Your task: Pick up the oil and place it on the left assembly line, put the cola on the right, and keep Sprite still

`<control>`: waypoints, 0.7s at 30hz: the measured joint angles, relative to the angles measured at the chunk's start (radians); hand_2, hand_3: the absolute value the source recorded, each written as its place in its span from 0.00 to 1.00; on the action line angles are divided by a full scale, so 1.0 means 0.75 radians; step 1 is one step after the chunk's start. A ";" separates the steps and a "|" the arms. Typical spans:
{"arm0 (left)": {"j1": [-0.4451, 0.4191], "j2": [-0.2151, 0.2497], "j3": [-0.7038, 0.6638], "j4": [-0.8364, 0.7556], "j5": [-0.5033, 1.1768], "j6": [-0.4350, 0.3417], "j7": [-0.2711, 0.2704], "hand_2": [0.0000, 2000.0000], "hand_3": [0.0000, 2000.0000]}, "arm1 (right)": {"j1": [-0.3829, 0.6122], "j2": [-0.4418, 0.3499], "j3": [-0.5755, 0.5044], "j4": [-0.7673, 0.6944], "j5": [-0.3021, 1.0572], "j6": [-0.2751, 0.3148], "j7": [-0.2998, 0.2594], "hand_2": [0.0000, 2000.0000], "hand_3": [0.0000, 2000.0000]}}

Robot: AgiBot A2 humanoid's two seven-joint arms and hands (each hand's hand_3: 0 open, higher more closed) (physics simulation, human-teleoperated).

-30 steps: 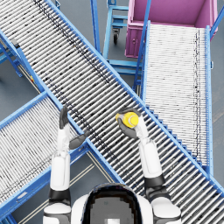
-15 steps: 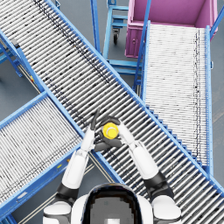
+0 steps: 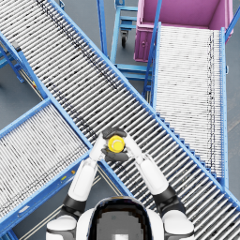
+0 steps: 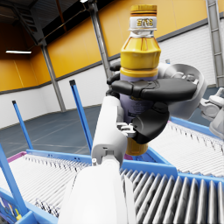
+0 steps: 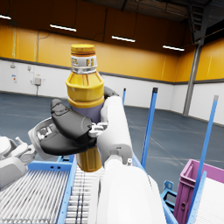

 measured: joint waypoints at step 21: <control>-0.080 0.070 -0.916 0.097 0.000 0.026 0.001 1.00 1.00 | -0.108 -0.002 -0.435 0.087 -0.002 -0.056 0.001 0.00 0.00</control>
